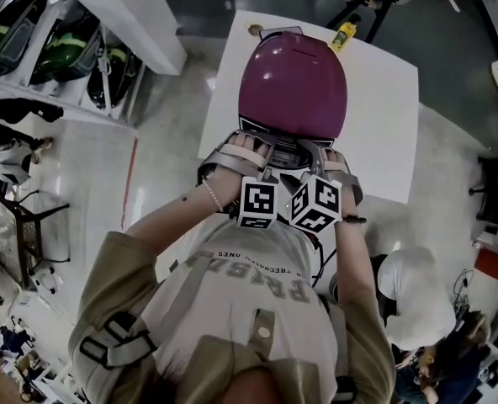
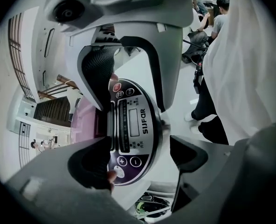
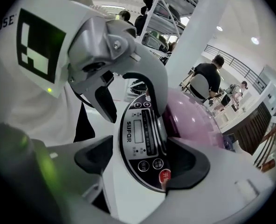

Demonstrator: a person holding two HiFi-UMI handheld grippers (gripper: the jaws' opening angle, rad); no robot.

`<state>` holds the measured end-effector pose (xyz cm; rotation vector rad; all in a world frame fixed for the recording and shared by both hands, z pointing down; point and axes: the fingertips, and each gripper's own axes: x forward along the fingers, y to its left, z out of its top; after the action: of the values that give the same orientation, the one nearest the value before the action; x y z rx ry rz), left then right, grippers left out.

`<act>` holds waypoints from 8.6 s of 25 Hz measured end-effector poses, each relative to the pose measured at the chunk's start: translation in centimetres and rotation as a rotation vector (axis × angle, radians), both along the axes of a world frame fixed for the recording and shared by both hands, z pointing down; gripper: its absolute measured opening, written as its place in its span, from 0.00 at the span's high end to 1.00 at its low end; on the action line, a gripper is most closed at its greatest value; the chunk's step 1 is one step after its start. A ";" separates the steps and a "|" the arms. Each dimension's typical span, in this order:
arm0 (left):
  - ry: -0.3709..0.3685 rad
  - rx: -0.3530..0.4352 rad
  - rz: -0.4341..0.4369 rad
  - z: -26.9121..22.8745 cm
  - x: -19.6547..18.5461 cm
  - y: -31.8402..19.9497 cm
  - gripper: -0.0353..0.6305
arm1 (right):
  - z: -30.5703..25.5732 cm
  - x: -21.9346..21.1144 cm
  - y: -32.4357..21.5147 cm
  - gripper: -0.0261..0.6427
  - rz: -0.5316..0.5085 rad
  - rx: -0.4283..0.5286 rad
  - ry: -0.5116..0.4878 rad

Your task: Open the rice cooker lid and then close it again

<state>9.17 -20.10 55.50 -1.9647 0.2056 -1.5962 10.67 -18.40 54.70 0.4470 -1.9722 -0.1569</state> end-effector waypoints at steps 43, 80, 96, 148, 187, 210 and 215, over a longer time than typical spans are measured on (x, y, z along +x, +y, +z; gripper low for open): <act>0.412 -0.213 -0.111 -2.8 -0.3 -1.3 0.33 | -2.9 -1.0 -1.2 0.39 0.189 -0.009 -0.357; 0.959 -0.101 -0.380 -12.6 -6.5 -23.1 0.28 | -16.2 13.2 -18.6 0.39 0.501 0.342 -1.043; 0.858 -0.009 -0.289 -18.8 -3.8 -31.6 0.18 | -21.2 13.7 -29.2 0.31 0.377 0.378 -0.907; 0.554 -0.097 -0.048 -13.3 -5.8 -18.1 0.16 | -17.1 9.0 -16.7 0.30 0.157 0.198 -0.649; 0.158 -0.236 0.074 -1.3 -8.2 -8.5 0.16 | -4.5 7.7 -7.3 0.30 0.074 -0.145 -0.360; 0.000 -0.196 0.147 0.5 -8.8 -8.6 0.16 | -2.6 7.8 -6.0 0.30 -0.026 -0.229 -0.209; -0.039 -0.196 0.164 0.6 -9.0 -8.7 0.16 | -2.3 7.9 -5.6 0.30 -0.059 -0.252 -0.127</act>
<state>0.18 -28.80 56.07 -2.0355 -0.1296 -1.5957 18.54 -24.04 52.40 0.2398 -2.0970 0.0852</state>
